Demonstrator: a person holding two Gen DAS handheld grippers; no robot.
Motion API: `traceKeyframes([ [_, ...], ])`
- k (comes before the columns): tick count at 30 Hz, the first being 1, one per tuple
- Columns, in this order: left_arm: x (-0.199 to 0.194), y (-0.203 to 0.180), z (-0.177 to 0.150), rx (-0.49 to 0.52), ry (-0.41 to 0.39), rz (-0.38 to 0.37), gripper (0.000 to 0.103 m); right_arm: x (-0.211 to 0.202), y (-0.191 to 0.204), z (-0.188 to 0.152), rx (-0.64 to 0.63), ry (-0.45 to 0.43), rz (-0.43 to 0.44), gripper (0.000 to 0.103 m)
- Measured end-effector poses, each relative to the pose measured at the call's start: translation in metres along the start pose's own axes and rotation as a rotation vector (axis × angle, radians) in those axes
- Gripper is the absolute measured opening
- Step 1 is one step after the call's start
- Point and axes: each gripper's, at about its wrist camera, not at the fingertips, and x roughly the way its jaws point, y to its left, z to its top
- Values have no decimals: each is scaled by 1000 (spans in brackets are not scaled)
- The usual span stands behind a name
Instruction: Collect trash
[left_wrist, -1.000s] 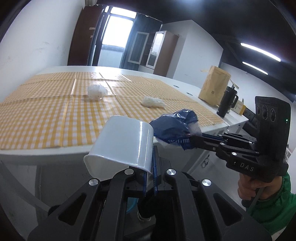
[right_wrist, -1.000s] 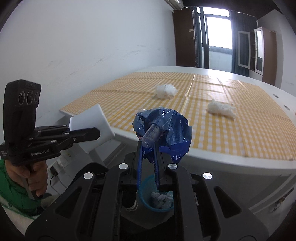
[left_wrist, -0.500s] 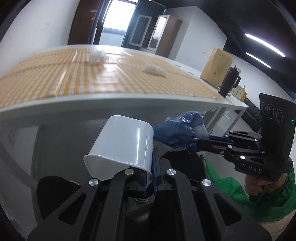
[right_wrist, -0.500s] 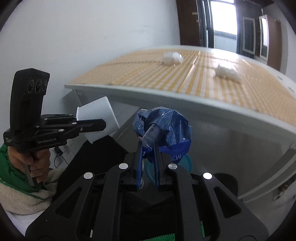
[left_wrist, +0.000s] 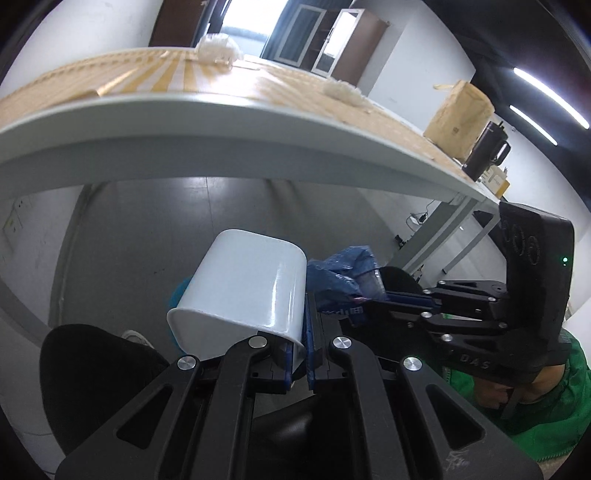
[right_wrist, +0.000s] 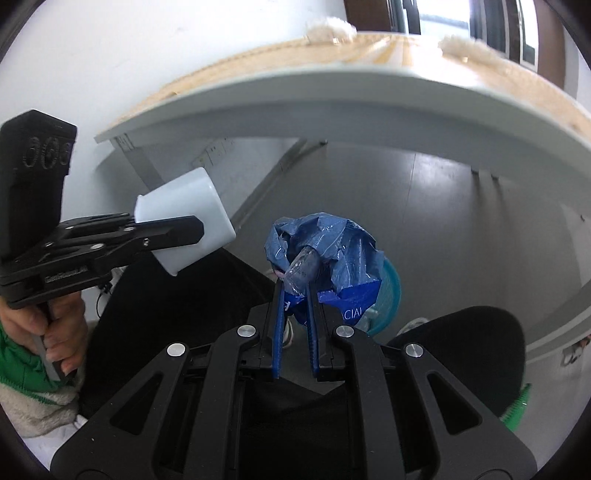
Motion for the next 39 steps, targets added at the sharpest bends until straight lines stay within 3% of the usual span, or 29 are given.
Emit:
traceKeyframes([
  [35,176,109,4,-374,270,108,4,224,-71,24,193,358,-47,10],
  [39,195,125,7,-452,312,114,4,248,-85,27,239,401,-39,10],
])
